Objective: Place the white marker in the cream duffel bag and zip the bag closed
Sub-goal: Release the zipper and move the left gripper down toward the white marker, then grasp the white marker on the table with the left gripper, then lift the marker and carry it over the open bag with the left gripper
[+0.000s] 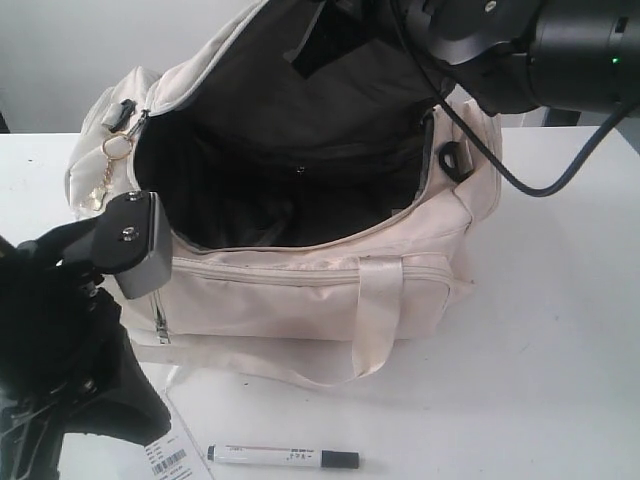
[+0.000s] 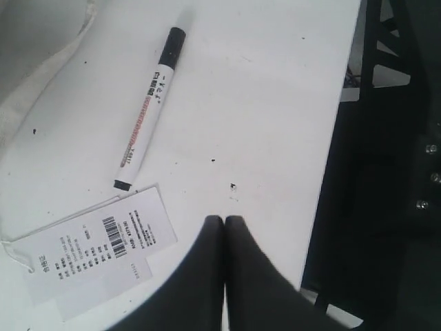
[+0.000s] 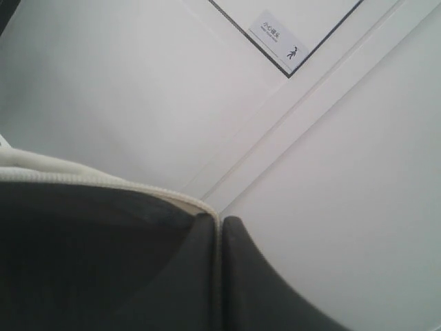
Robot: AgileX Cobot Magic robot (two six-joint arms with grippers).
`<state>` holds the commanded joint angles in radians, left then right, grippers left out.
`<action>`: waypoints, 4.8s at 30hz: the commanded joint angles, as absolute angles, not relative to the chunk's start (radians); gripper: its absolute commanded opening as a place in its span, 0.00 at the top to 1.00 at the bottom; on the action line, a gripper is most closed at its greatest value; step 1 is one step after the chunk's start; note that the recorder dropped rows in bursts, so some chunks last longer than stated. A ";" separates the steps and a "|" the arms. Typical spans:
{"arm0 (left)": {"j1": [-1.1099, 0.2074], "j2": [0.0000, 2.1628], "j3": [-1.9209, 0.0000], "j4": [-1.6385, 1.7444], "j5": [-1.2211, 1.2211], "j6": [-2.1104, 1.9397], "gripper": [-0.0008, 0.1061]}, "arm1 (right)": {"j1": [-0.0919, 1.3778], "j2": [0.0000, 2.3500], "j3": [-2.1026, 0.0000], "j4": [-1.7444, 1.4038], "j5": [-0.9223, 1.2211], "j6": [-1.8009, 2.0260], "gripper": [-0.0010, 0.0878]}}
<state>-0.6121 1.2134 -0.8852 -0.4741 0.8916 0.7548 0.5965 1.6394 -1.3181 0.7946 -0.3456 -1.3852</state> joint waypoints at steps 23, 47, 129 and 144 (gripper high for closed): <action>-0.842 1.398 -0.967 -0.317 0.740 0.808 0.52 | 0.596 1.639 -1.318 0.795 -0.346 -1.385 0.99; -0.933 1.578 -0.896 -0.210 0.478 0.766 0.56 | 0.596 1.639 -1.318 0.795 -0.346 -1.385 0.99; -0.819 1.434 -0.868 -0.169 0.464 0.606 0.99 | 0.596 1.639 -1.318 0.795 -0.346 -1.385 0.99; -0.738 1.080 -0.628 -0.284 0.052 0.588 0.99 | 0.596 1.639 -1.318 0.795 -0.346 -1.385 0.99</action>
